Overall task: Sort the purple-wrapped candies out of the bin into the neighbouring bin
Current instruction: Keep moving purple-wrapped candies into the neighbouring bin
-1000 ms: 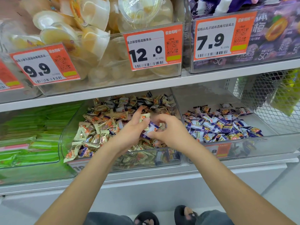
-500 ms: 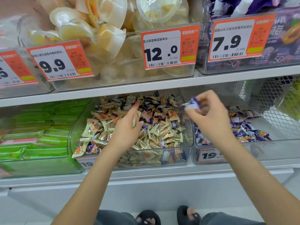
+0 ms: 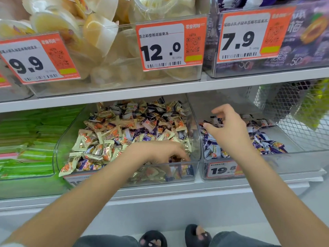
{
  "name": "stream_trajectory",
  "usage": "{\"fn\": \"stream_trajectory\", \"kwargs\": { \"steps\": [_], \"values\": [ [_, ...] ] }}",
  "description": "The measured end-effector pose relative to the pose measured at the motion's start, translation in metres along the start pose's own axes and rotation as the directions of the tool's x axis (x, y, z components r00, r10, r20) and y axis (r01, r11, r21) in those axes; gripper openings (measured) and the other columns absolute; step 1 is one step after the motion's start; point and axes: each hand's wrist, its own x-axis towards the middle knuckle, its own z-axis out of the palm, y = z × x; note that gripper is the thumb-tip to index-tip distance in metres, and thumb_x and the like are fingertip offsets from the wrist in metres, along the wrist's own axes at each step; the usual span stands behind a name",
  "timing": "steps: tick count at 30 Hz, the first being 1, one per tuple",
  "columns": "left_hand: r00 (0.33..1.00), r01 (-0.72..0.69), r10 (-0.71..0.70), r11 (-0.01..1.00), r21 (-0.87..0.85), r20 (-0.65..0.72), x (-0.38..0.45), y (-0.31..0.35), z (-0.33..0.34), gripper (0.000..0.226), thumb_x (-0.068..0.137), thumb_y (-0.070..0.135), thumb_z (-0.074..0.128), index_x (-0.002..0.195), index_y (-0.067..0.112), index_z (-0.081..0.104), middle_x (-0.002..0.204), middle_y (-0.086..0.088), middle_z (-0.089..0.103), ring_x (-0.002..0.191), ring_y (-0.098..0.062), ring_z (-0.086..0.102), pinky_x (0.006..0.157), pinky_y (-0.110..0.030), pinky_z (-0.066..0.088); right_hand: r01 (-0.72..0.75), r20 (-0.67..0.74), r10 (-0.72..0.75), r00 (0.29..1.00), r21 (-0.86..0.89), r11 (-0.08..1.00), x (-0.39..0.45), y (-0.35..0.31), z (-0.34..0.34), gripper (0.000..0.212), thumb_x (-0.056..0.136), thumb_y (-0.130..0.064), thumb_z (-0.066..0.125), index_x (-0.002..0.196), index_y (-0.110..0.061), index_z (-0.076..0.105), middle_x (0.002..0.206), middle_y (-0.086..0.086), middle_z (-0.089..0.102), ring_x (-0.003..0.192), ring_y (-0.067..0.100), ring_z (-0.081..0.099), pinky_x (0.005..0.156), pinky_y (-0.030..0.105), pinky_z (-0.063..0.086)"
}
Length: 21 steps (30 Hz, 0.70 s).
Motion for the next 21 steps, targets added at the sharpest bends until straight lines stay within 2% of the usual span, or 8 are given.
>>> {"fn": "stream_trajectory", "kwargs": {
  "steps": [2,3,5,8,10,12,15,21],
  "values": [
    [0.997,0.053,-0.055,0.998,0.035,0.055,0.013,-0.004,0.006,0.057,0.081,0.056,0.06,0.131,0.035,0.044,0.137,-0.002,0.043,0.11,-0.025,0.053,0.093,-0.044,0.046,0.012,0.019,-0.012,1.0,0.018,1.0,0.003,0.001,0.001,0.035,0.085,-0.029,0.069,0.114,-0.024,0.049,0.115,0.0,0.053,0.102,0.019,0.048,0.08,0.034,0.04],
    [0.992,0.118,-0.117,0.993,-0.023,0.048,0.018,-0.003,0.008,0.05,0.083,0.062,0.051,0.126,0.04,0.039,0.129,-0.001,0.049,0.097,-0.023,0.056,0.082,-0.042,0.049,0.013,0.028,-0.013,1.0,0.026,1.0,0.006,0.002,0.001,0.035,0.085,-0.03,0.069,0.113,-0.024,0.049,0.113,0.0,0.053,0.098,0.017,0.048,0.077,0.032,0.038],
    [0.979,0.205,-0.205,0.971,-0.122,0.014,0.026,-0.003,0.011,0.039,0.078,0.073,0.045,0.104,0.05,0.029,0.095,0.01,0.06,0.072,-0.013,0.055,0.061,-0.034,0.042,0.003,0.042,-0.005,0.999,0.041,0.999,0.009,0.003,0.001,0.037,0.084,-0.029,0.069,0.114,-0.022,0.049,0.111,0.0,0.054,0.096,0.016,0.049,0.076,0.031,0.039],
    [0.986,0.146,-0.153,0.984,-0.105,-0.059,0.037,-0.008,0.022,0.036,0.074,0.07,0.047,0.092,0.043,0.03,0.072,0.007,0.055,0.059,-0.014,0.046,0.057,-0.031,0.034,-0.005,0.058,0.001,0.998,0.06,0.998,0.013,0.005,0.001,0.036,0.085,-0.028,0.069,0.113,-0.02,0.049,0.108,0.002,0.056,0.092,0.016,0.051,0.076,0.03,0.041],
    [0.996,0.033,-0.039,0.996,-0.078,-0.081,0.038,-0.011,0.027,0.025,0.076,0.058,0.054,0.087,0.042,0.037,0.076,0.0,0.049,0.064,-0.017,0.04,0.063,-0.036,0.032,-0.01,0.065,0.005,0.998,0.068,0.998,0.015,0.006,0.002,0.032,0.085,-0.028,0.069,0.11,-0.022,0.049,0.104,0.0,0.056,0.088,0.014,0.05,0.072,0.027,0.038],
    [0.994,-0.082,0.072,0.99,-0.114,-0.086,0.035,-0.012,0.024,0.017,0.081,0.043,0.063,0.081,0.042,0.046,0.083,0.008,0.043,0.076,-0.016,0.039,0.07,-0.04,0.033,-0.008,0.069,0.003,0.998,0.074,0.997,0.017,0.007,0.003,0.03,0.086,-0.027,0.068,0.108,-0.023,0.048,0.102,-0.001,0.056,0.088,0.013,0.05,0.07,0.026,0.036],
    [0.989,-0.146,0.144,0.988,-0.058,-0.04,0.027,-0.009,0.013,0.026,0.081,0.033,0.072,0.104,0.022,0.066,0.099,0.009,0.049,0.09,-0.014,0.048,0.081,-0.029,0.04,0.01,0.07,-0.016,0.997,0.081,0.997,0.017,0.009,0.004,0.028,0.085,-0.026,0.068,0.107,-0.024,0.05,0.101,-0.001,0.057,0.083,0.008,0.05,0.06,0.018,0.034],
    [0.997,0.034,-0.048,0.975,-0.22,-0.06,0.004,-0.006,0.001,0.036,0.084,0.034,0.069,0.109,0.009,0.059,0.094,-0.005,0.063,0.078,-0.015,0.054,0.068,-0.023,0.041,0.018,0.081,-0.028,0.996,0.119,0.993,0.018,0.015,0.001,0.025,0.086,-0.025,0.067,0.104,-0.025,0.051,0.098,-0.002,0.058,0.076,-0.004,0.046,0.055,0.012,0.032]
  ]
}}
